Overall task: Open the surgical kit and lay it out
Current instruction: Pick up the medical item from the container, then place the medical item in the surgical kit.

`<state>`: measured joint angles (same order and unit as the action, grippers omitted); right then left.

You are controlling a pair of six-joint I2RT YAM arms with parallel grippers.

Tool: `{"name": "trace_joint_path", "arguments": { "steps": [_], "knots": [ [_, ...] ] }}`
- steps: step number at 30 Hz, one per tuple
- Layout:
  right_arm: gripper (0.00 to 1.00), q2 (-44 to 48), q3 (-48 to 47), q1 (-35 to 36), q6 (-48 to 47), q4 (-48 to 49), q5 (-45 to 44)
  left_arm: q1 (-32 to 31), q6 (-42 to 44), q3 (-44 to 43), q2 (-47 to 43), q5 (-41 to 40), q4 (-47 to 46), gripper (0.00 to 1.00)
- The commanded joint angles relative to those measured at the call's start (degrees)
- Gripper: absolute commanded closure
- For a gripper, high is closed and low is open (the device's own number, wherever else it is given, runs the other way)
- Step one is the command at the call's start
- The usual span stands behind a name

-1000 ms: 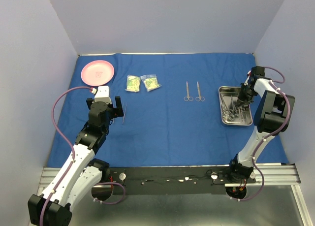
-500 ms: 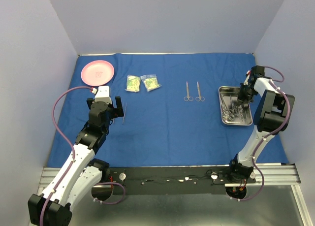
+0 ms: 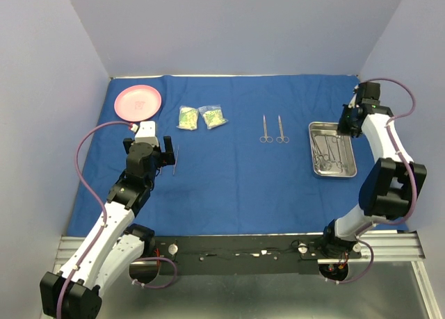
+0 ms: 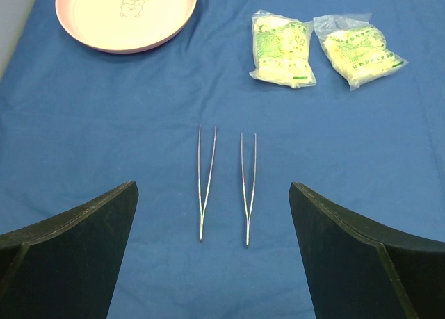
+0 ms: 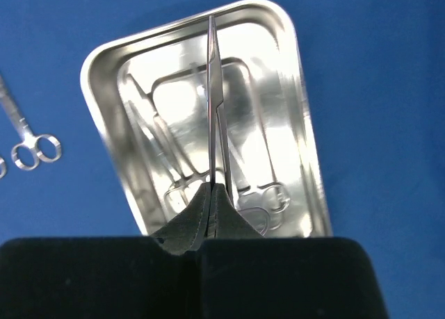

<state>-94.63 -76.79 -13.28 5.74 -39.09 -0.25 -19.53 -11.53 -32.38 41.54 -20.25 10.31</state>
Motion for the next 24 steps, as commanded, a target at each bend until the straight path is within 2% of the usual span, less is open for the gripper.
{"name": "trace_joint_path", "arguments": {
  "steps": [1, 7, 13, 24],
  "knots": [
    [0.99, 5.2, 4.3, 8.2, 4.1, -2.4, -2.6, -0.2, 0.2, 0.1, 0.5, 0.2, -1.6, 0.01],
    [0.99, 9.6, 9.6, 21.5, 9.3, -3.2, -4.0, -0.2, -0.1, -0.1, 1.3, -0.1, -1.3, 0.01],
    [0.99, 8.6, 15.3, 29.2, 13.7, -1.3, -2.6, -0.1, -0.2, -0.2, 1.7, -0.5, -1.2, 0.01],
    [0.99, 1.5, 19.5, 33.0, 14.0, 3.8, -4.8, -0.2, -0.2, -0.2, 1.7, -0.3, -1.1, 0.01]
  ]
}}
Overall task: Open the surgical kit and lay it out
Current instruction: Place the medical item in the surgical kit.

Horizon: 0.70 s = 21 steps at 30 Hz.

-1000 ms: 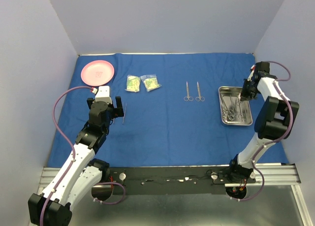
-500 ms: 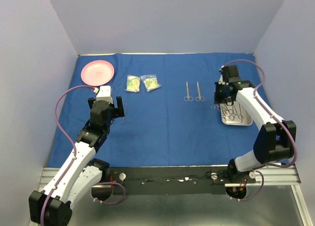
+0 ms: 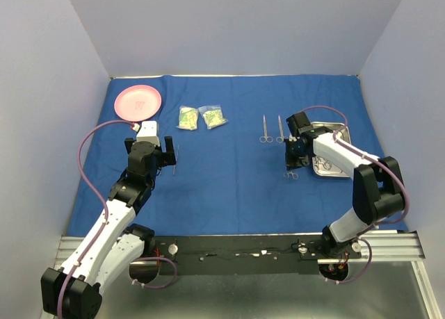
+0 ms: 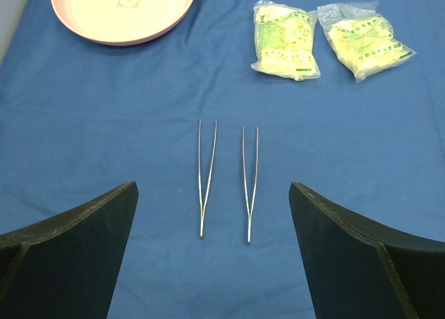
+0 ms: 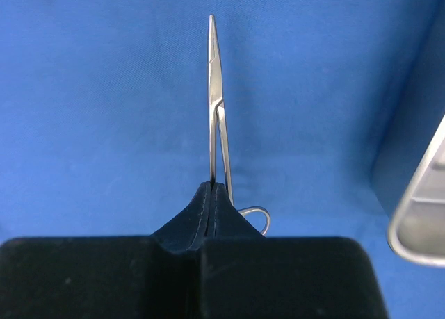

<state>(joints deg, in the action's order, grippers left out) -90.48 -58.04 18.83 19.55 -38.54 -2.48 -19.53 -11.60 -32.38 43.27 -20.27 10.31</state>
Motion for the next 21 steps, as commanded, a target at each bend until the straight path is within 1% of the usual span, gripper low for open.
{"name": "trace_joint_path", "arguments": {
  "steps": [1, 13, 15, 19, 20, 21],
  "knots": [
    [0.99, -3.0, 0.6, 1.2, 0.0, 3.6, -3.2, -0.2, -0.1, -0.2, 0.0, -0.3, -1.0, 0.01],
    [0.99, -7.3, -0.4, 1.6, 2.4, 3.6, -3.6, -0.2, 0.0, -0.1, -0.6, -0.3, -1.0, 0.01],
    [0.98, -7.7, -0.6, 1.7, 2.6, 3.2, -3.8, -0.2, 0.0, -0.1, -0.6, -0.3, -1.0, 0.01],
    [0.91, -7.0, -0.5, 2.0, 2.5, 2.6, -3.1, -0.2, 0.1, -0.1, -0.5, -0.3, -1.0, 0.01],
    [0.86, -6.6, -0.4, 2.0, 2.6, 2.4, -2.8, -0.1, 0.1, -0.1, -0.4, -0.4, -1.0, 0.01],
    [0.84, -5.8, -0.6, 2.1, 2.6, 2.1, -2.5, -0.2, 0.2, -0.1, -0.4, -0.4, -1.0, 0.01]
  ]
}}
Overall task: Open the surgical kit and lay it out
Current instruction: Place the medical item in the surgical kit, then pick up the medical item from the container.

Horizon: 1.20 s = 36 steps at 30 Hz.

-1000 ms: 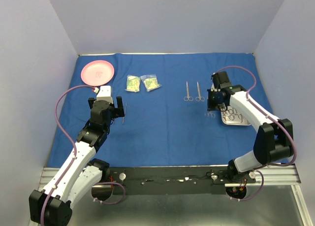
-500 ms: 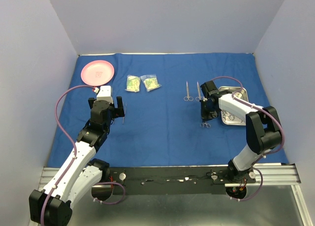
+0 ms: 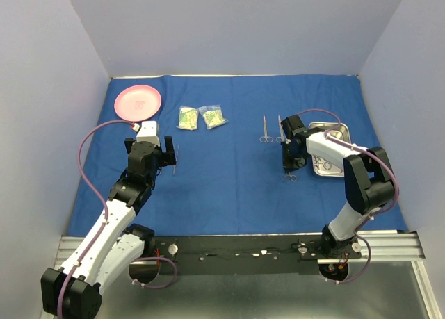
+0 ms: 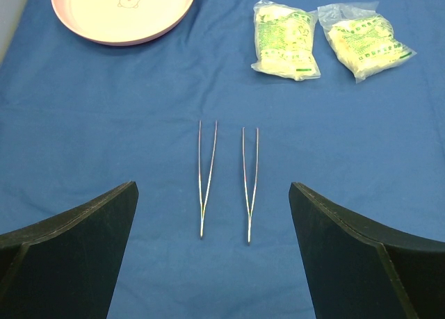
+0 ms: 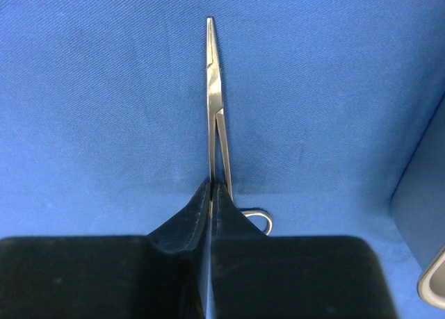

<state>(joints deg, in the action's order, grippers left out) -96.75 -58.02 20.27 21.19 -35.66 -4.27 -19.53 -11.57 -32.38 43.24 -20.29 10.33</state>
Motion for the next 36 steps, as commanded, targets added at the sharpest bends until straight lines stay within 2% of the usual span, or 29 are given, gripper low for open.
{"name": "trace_joint_path", "arguments": {
  "steps": [1, 2, 5, 11, 15, 17, 25, 28, 36],
  "knots": [
    [0.80, 1.0, -0.9, 0.7, 0.9, -1.6, -0.3, -0.2, 0.1, -0.1, -0.4, -0.4, -1.1, 0.01],
    [0.72, 1.8, -1.6, 0.7, 1.0, -2.0, -0.3, -0.2, 0.1, -0.1, -0.3, -0.4, -1.1, 0.01],
    [0.60, 4.5, -3.2, 0.7, 0.6, -3.9, -0.4, -0.2, 0.1, -0.1, -0.1, -0.4, -1.1, 0.01],
    [0.50, 8.4, -10.1, 0.6, -1.8, -8.4, -3.6, -0.2, 0.1, -0.1, 0.5, -0.4, -1.1, 0.01],
    [0.50, 9.2, -14.1, -1.1, -5.6, -10.0, -6.9, -0.2, 0.1, -0.1, 0.6, -0.4, -1.1, 0.01],
    [0.50, 9.1, -14.9, -4.3, -6.8, -10.0, -7.9, -0.2, 0.2, -0.1, 0.6, -0.4, -1.0, 0.01],
    [0.51, 8.8, -11.4, -22.3, -8.4, -3.6, 1.0, -0.2, 0.2, -0.1, 0.3, -0.4, -1.3, 0.01],
    [0.54, 6.1, -11.2, -26.1, -9.2, -1.8, 2.0, -0.2, 0.1, 0.1, -0.1, 0.0, -1.4, 0.01],
    [0.60, -2.8, -15.3, -27.6, -15.1, -1.2, 3.6, -0.2, 0.3, 0.1, -0.5, 0.0, -1.5, 0.01]
  ]
}}
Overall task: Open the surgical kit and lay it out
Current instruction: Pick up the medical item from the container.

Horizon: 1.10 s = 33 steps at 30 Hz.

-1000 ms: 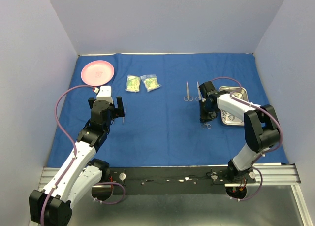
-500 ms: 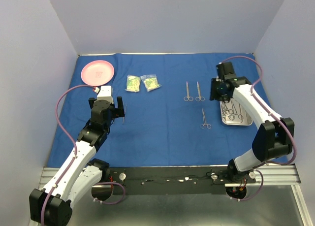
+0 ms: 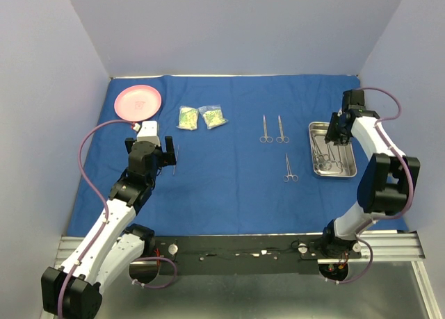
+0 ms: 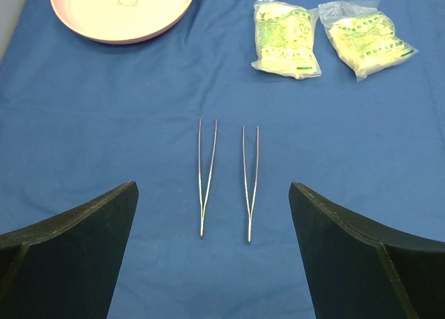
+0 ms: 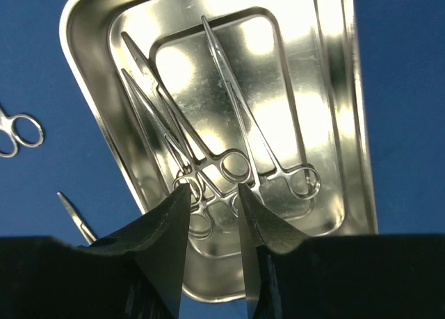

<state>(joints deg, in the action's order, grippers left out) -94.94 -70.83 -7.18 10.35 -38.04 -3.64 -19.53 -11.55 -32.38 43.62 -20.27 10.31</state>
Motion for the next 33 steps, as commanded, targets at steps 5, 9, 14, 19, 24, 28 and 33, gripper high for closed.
{"name": "trace_joint_path", "arguments": {
  "steps": [5, 9, 14, 19, 24, 28, 33],
  "knots": [
    [0.68, -8.0, -2.1, -0.1, -6.2, 0.9, 2.8, -0.2, 0.5, 0.3, -1.3, 0.0, -1.6, 0.01],
    [0.72, -8.9, -1.8, -0.1, -7.1, 1.1, 6.7, -0.2, 0.6, 0.3, -1.4, 0.1, -1.6, 0.01],
    [0.72, -9.3, -1.9, -0.1, -8.1, 1.2, 11.2, -0.1, 0.5, 0.3, -1.3, 0.4, -1.8, 0.01],
    [0.73, -10.4, -1.9, -0.1, -8.2, 1.4, 12.3, -0.2, 0.5, 0.4, -1.4, 0.8, -1.9, 0.01],
    [0.76, -12.7, -2.7, -0.1, -7.9, 1.5, 11.4, -0.2, 0.5, 0.3, -1.6, 0.5, -1.8, 0.01],
    [0.77, -14.4, -3.7, -0.1, -8.1, 1.1, 10.8, -0.2, 0.5, 0.3, -1.7, 0.7, -1.6, 0.01],
    [0.78, -15.2, -3.2, -0.1, -7.9, 1.6, 7.8, -0.2, 0.6, 0.3, -1.9, 0.4, -1.6, 0.01]
  ]
}}
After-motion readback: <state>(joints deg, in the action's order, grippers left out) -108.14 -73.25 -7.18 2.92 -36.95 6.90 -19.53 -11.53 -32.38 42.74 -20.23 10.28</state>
